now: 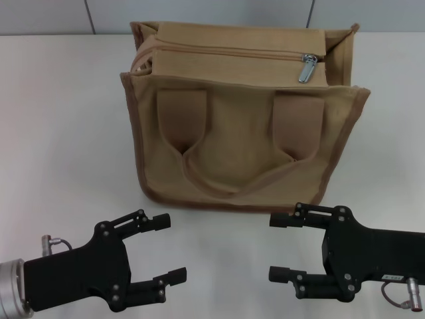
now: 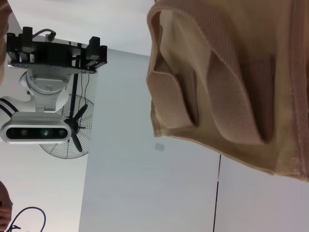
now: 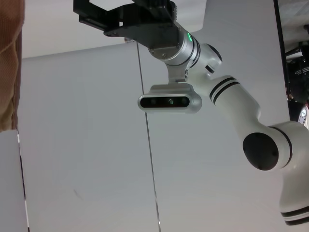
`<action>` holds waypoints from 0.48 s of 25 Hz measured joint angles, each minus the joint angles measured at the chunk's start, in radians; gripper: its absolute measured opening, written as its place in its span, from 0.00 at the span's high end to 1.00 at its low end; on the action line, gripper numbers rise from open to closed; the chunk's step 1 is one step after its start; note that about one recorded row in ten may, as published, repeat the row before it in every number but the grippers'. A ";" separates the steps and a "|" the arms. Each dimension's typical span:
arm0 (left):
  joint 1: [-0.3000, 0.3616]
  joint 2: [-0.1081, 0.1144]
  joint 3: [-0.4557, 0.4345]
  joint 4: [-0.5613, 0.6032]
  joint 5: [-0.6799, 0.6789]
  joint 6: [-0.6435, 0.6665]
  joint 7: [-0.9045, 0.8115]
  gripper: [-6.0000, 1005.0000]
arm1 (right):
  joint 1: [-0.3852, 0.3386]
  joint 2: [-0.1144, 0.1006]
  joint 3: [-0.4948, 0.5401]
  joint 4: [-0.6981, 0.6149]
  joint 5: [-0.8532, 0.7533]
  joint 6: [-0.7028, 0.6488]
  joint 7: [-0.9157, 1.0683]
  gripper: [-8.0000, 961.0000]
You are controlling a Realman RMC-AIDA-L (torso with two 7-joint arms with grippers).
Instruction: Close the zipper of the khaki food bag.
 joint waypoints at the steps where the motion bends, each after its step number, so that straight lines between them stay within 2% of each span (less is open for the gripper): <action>1: -0.001 0.000 0.000 0.000 0.000 0.000 0.000 0.18 | 0.001 0.000 0.000 0.000 0.000 0.000 0.000 0.25; 12: -0.006 0.000 0.000 0.000 0.000 -0.006 0.000 0.18 | 0.003 0.002 0.000 0.000 0.001 0.000 0.000 0.25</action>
